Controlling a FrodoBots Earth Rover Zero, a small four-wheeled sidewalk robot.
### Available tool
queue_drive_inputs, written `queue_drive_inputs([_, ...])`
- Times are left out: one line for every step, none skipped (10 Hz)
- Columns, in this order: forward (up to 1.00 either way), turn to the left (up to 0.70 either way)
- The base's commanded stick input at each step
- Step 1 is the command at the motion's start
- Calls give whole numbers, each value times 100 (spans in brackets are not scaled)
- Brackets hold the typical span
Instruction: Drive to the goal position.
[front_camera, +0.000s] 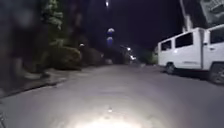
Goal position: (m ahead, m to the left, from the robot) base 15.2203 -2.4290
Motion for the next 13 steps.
queue_drive_inputs([98,5])
queue_drive_inputs([98,5])
queue_drive_inputs([98,5])
queue_drive_inputs([98,0])
queue_drive_inputs([98,-8])
queue_drive_inputs([98,-14])
queue_drive_inputs([98,-30])
queue_drive_inputs([98,-36])
queue_drive_inputs([98,-36])
queue_drive_inputs([98,-36])
queue_drive_inputs([98,-36])
queue_drive_inputs([98,-36])
queue_drive_inputs([98,-36])
